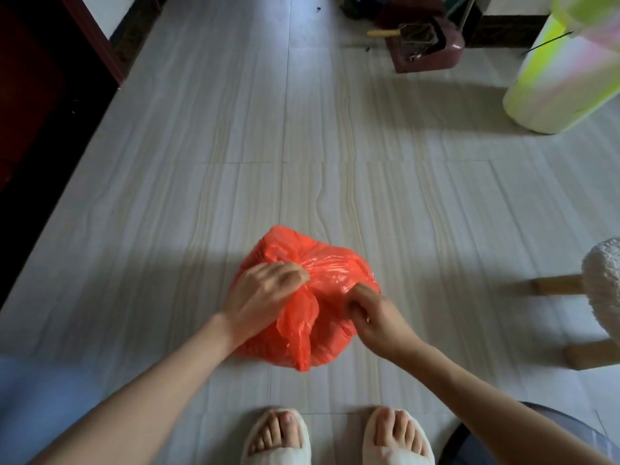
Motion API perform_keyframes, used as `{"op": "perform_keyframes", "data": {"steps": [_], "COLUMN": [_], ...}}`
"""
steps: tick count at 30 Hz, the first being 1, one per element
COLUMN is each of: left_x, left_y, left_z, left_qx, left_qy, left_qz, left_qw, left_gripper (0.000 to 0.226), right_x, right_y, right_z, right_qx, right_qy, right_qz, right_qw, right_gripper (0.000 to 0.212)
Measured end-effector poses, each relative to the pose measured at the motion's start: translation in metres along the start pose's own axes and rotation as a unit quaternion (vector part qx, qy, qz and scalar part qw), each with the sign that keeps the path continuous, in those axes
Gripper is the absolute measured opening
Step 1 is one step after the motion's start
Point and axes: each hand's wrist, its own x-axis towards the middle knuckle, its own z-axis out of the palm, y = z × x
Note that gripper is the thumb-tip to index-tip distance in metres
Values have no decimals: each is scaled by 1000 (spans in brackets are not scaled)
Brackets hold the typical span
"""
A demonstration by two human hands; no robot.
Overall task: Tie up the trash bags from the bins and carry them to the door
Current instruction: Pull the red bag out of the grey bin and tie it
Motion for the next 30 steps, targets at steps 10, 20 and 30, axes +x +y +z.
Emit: {"op": "perform_keyframes", "data": {"steps": [10, 20, 30], "left_x": [-8, -18, -1], "left_y": [17, 15, 18], "left_z": [17, 27, 1], "left_qx": [-30, -250, -451], "left_qy": [66, 20, 97], "left_qz": [-119, -369, -492], "left_qw": [990, 895, 739], "left_gripper": [17, 15, 29], "right_x": [36, 52, 60], "right_y": [-12, -16, -29], "right_z": [17, 19, 21], "right_qx": [-128, -21, 33], "right_qy": [-9, -5, -39], "right_qz": [-75, 2, 50], "right_qw": [989, 1000, 997], "right_gripper": [34, 42, 41]}}
